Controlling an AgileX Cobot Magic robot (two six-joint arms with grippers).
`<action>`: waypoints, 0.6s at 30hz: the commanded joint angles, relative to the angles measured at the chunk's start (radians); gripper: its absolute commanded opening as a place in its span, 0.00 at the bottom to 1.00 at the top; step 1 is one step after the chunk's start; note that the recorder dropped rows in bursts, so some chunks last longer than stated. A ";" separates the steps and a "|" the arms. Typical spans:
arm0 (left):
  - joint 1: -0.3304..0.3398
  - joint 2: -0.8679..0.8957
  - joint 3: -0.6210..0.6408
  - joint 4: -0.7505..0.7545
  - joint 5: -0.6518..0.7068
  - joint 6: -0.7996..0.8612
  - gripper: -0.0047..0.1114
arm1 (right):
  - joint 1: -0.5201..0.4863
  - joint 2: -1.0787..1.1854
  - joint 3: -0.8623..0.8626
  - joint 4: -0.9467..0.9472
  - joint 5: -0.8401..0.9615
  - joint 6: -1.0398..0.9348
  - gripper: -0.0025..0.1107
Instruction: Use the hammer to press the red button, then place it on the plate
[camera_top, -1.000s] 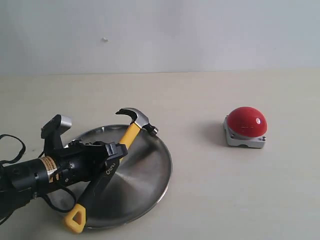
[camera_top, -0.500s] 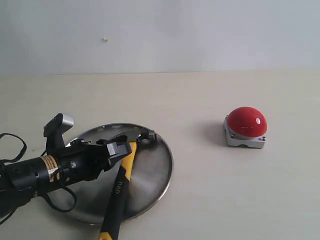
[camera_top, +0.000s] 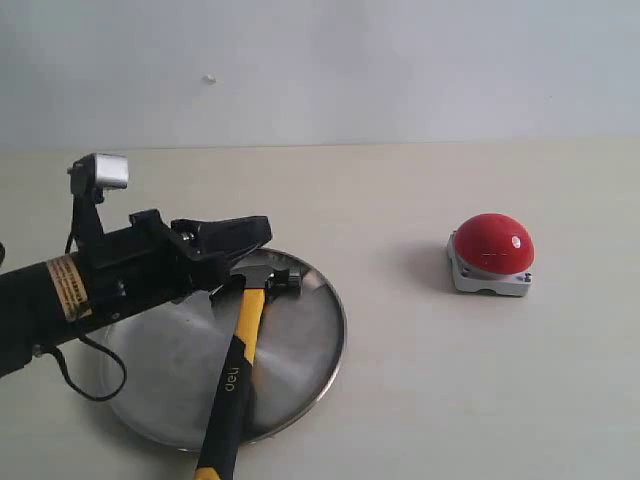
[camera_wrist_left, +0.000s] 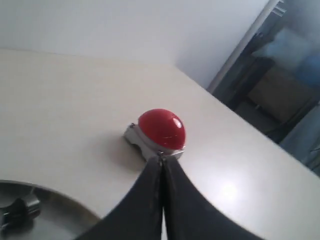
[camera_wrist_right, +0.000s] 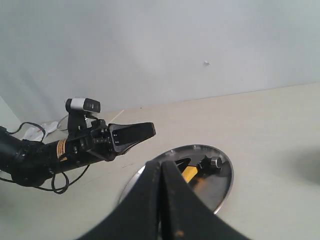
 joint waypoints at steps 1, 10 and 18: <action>0.004 -0.119 -0.004 -0.029 0.308 0.117 0.04 | 0.001 -0.004 0.004 -0.002 -0.008 -0.002 0.02; 0.004 -0.436 -0.004 -0.100 0.784 0.264 0.04 | 0.001 -0.004 0.004 -0.002 -0.008 -0.002 0.02; 0.004 -0.727 0.053 -0.089 0.884 0.299 0.04 | 0.001 -0.004 0.004 -0.002 -0.008 -0.002 0.02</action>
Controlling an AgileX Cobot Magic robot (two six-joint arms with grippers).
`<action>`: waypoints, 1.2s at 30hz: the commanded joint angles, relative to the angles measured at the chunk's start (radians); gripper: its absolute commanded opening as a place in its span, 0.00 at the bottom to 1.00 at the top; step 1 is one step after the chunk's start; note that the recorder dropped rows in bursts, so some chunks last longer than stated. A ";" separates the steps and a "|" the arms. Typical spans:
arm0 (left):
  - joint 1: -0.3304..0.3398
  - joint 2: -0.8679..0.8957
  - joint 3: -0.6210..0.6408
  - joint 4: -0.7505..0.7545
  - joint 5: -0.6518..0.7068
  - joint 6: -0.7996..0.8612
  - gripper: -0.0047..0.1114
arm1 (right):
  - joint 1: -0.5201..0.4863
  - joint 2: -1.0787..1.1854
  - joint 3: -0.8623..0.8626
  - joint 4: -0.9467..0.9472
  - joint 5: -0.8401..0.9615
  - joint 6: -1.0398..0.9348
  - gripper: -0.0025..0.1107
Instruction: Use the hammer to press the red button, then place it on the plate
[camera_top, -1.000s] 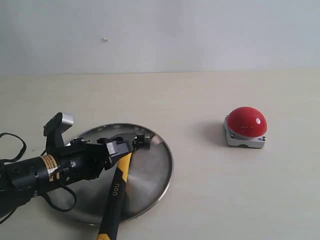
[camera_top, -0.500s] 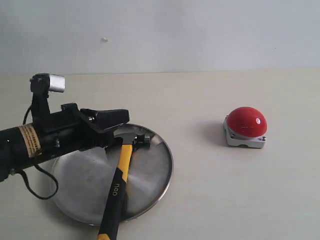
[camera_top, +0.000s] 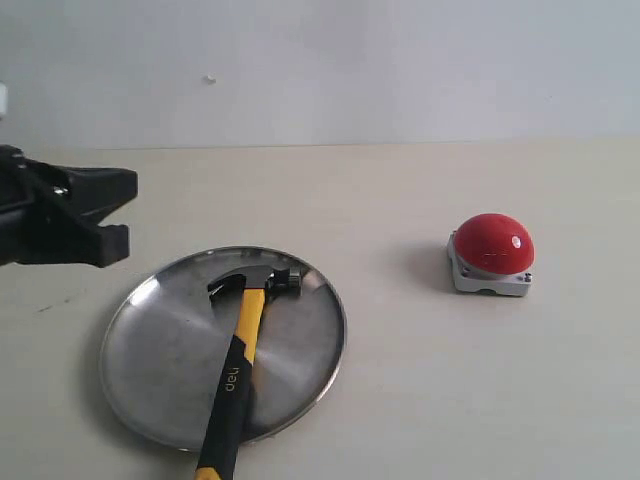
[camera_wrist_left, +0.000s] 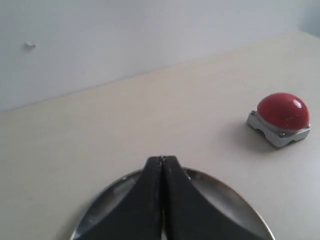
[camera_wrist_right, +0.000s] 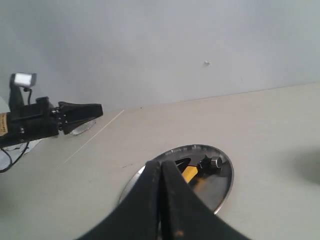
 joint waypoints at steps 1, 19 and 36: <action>0.002 -0.166 0.046 0.000 0.095 0.055 0.04 | 0.001 -0.004 0.004 -0.002 -0.008 -0.002 0.02; 0.041 -0.655 0.192 0.020 0.423 0.138 0.04 | 0.001 -0.004 0.004 -0.002 -0.008 -0.002 0.02; 0.362 -1.065 0.370 -0.111 0.476 0.139 0.04 | 0.001 -0.004 0.004 -0.002 -0.008 -0.002 0.02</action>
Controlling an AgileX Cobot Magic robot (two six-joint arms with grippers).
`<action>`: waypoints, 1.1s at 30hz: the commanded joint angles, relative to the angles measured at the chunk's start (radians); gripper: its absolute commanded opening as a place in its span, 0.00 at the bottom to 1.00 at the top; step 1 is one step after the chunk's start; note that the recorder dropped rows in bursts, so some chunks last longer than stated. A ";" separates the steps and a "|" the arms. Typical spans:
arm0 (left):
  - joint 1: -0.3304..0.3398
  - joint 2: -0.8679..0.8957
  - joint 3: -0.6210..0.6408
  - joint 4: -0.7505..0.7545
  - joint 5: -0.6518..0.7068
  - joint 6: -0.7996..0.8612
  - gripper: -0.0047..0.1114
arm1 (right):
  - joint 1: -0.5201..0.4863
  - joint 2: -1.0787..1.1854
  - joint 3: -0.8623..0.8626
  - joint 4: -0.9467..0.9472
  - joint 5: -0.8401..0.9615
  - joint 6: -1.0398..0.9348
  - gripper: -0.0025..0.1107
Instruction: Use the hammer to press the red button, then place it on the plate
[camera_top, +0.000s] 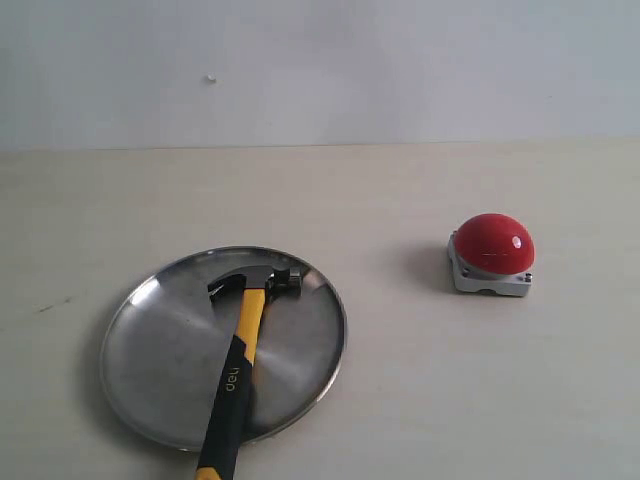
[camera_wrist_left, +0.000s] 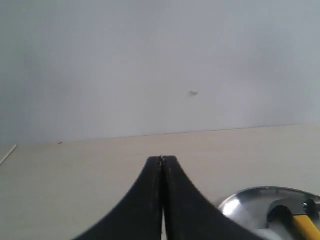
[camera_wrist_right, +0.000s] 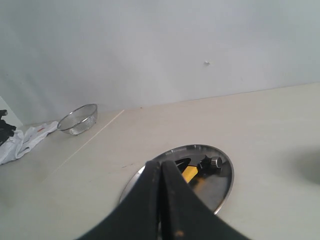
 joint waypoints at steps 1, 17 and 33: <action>0.109 -0.073 0.026 -0.011 0.082 0.004 0.04 | 0.001 -0.004 0.004 -0.002 -0.008 -0.002 0.02; 0.213 -0.144 0.027 -0.015 0.174 -0.022 0.04 | 0.001 -0.004 0.004 -0.002 -0.008 -0.002 0.02; 0.213 -0.144 0.027 -0.165 0.176 0.143 0.04 | 0.001 -0.004 0.004 -0.002 -0.008 -0.002 0.02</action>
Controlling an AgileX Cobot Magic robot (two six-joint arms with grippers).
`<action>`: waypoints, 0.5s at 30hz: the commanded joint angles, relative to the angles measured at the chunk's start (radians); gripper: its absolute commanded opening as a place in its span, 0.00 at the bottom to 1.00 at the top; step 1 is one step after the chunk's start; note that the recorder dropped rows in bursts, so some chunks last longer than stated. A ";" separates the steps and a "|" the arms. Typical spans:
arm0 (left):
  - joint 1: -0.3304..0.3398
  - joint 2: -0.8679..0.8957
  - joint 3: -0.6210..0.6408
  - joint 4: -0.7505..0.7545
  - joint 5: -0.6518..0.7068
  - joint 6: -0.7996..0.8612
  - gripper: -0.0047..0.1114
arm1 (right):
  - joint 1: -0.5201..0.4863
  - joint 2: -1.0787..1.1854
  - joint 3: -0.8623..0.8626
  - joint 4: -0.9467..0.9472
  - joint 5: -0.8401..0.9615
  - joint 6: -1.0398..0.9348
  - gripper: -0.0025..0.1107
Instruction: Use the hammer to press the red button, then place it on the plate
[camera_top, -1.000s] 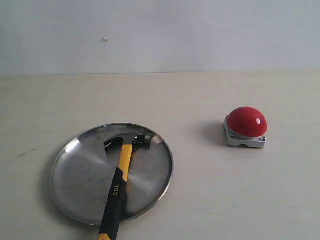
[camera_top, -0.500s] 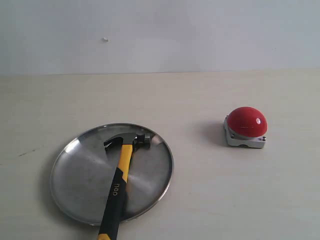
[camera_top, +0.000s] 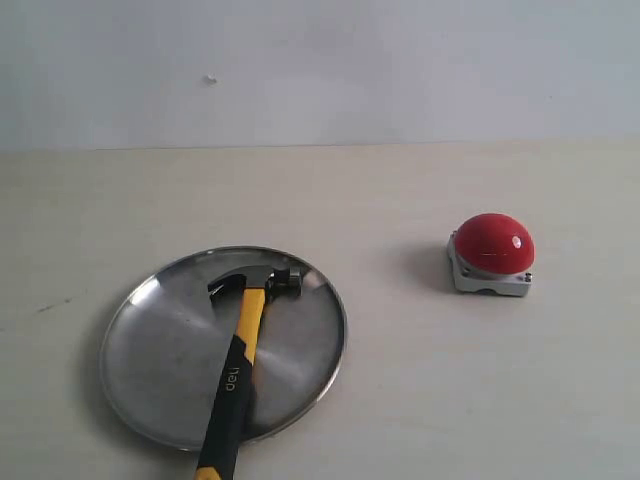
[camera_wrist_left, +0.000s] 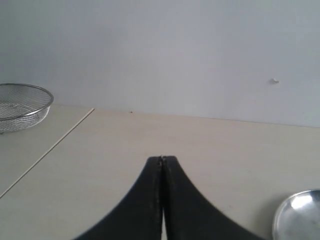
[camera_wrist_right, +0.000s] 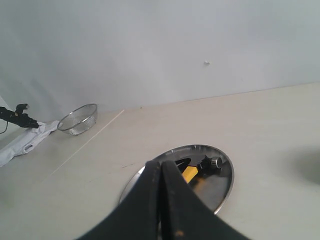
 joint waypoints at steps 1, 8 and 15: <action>0.002 -0.005 0.008 -0.204 0.000 0.240 0.04 | 0.001 -0.004 0.004 -0.002 -0.008 -0.002 0.02; 0.002 -0.005 0.072 -0.366 -0.025 0.525 0.04 | 0.001 -0.004 0.004 -0.002 -0.008 -0.002 0.02; 0.002 -0.005 0.085 -0.366 -0.016 0.525 0.04 | 0.001 -0.004 0.004 -0.002 -0.008 -0.002 0.02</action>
